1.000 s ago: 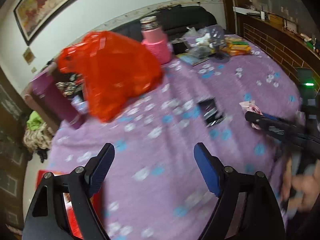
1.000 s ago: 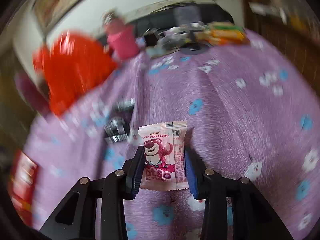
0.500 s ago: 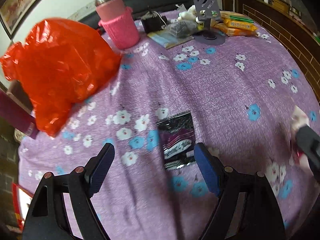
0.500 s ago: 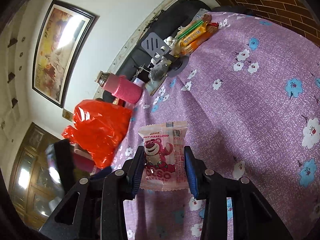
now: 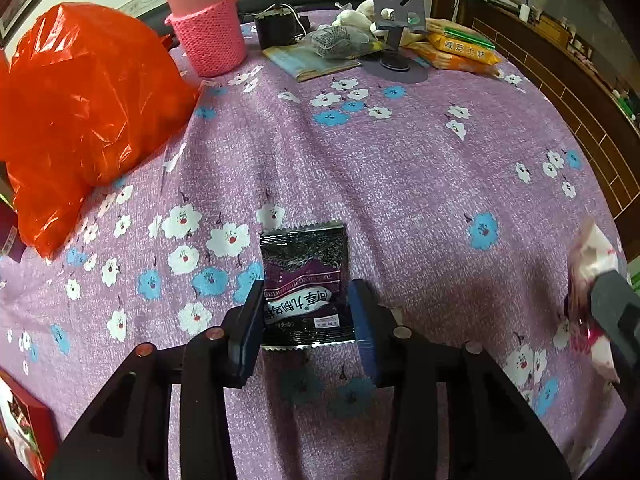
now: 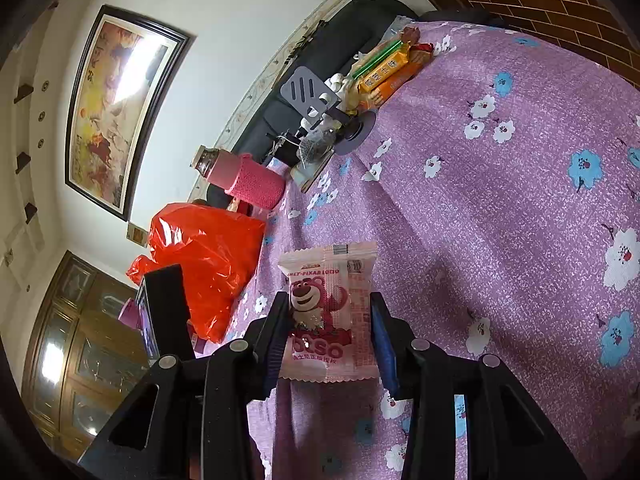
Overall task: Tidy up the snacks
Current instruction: 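Grasp the black-purple packet with the left tool, then carry the black-purple packet with left while right carries the Lotso candy to the box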
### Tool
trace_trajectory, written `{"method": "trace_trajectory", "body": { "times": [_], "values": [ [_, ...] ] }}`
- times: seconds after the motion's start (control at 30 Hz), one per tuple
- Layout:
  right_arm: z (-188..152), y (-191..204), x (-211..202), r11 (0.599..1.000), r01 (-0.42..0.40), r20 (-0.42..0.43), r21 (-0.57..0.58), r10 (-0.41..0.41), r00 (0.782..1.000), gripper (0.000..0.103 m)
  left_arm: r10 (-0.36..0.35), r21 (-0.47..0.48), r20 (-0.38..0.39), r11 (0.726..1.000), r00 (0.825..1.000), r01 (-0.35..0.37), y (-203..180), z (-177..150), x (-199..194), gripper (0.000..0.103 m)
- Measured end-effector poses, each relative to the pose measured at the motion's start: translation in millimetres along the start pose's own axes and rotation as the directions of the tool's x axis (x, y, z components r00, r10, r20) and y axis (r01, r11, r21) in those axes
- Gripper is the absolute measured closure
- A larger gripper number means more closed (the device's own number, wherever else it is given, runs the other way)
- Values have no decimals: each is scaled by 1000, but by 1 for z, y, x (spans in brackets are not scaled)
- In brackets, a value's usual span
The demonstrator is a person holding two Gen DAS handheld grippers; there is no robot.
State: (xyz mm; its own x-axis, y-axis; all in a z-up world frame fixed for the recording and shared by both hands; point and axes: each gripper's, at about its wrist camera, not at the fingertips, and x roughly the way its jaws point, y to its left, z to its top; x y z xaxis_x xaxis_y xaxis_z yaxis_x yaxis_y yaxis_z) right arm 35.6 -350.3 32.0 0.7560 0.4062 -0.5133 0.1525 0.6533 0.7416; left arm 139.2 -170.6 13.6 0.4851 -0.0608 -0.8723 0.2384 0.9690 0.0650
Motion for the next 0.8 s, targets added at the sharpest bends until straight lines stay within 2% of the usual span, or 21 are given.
{"method": "trace_trajectory", "body": {
  "times": [0.23,0.33,0.43,0.6,0.7,0.8],
  "values": [
    [0,2,3,999,24,-1,-29,-24,1000,62,-33,-17,39,999,999,34,17,-27,-27,65],
    [0,2,5,998,43,0,-48,-43,999,62,-1,-11,50,1000,999,2,33,-56,-51,65],
    [-2,4,8,997,48,-7,-65,-48,999,62,35,-10,97,999,995,-34,51,-91,-82,65],
    [-11,17,17,988,50,-32,-149,-55,998,62,155,-46,170,988,973,-149,80,-160,-134,65],
    [-25,31,24,978,18,-70,-210,-34,997,62,185,-79,188,982,965,-173,90,-184,-147,65],
    [-46,43,23,971,54,-123,-235,-84,989,62,208,-90,212,977,955,-193,94,-201,-151,65]
  ]
}}
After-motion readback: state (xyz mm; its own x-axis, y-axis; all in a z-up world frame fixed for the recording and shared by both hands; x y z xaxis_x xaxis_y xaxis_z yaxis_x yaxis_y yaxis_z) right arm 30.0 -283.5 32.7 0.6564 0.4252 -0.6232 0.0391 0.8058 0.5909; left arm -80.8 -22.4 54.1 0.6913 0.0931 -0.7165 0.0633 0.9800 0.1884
